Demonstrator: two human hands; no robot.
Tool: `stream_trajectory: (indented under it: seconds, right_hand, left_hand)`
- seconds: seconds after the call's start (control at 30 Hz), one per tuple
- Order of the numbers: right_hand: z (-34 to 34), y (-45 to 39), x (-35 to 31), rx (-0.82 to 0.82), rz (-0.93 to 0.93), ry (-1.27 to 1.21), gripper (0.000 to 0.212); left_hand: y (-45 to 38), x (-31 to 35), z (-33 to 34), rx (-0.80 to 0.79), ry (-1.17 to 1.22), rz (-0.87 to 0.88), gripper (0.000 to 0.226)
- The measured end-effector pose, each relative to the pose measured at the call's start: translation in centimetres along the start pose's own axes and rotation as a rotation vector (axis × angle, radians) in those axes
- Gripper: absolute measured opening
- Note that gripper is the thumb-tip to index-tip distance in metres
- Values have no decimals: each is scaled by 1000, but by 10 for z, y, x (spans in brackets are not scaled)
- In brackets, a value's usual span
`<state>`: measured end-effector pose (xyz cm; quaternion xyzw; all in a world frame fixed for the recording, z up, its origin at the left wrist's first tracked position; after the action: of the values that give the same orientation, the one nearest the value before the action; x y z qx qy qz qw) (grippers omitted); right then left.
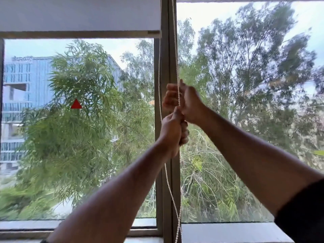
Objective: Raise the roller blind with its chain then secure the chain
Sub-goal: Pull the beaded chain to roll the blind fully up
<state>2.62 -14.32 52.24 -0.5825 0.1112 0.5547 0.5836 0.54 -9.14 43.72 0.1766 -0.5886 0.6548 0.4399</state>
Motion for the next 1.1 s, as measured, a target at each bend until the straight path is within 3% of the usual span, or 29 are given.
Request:
stream_trajectory:
  seconds: [0.17,0.43,0.6,0.83,1.0,1.1]
  right_hand:
    - [28,-2,-46,-101,-29,-172,39]
    - [41,24,-31,-161,-114,-312,36]
    - [38,38,-5,-143,-137,-250,36]
    - [27,63,27,-126,-157,-73,32]
    - [27,79,36,-164,-204,92,33]
    - [23,85,45,-186,-228,172,32]
  left_hand:
    - [18,-23,0,-36,-25,-19,51]
    - [23,-20,-37,-38,-152,-24,54]
    - [-6,37,-38,111,-228,11,69]
    - [-40,123,6,40,-223,89,57]
    - [-48,149,31,49,-145,12,45]
    - [-49,147,32,57,-79,-54,53]
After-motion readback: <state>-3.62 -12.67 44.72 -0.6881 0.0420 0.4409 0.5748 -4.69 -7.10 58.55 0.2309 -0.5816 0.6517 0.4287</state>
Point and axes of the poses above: each hand's wrist, its own y-axis away from the middle knuckle, its own z-axis out of the palm, x = y × z, the point moved 5 cm from there along -y, towards the middle knuckle, and after that the axes turned 2 degrees about z, right-handed, at the moved point
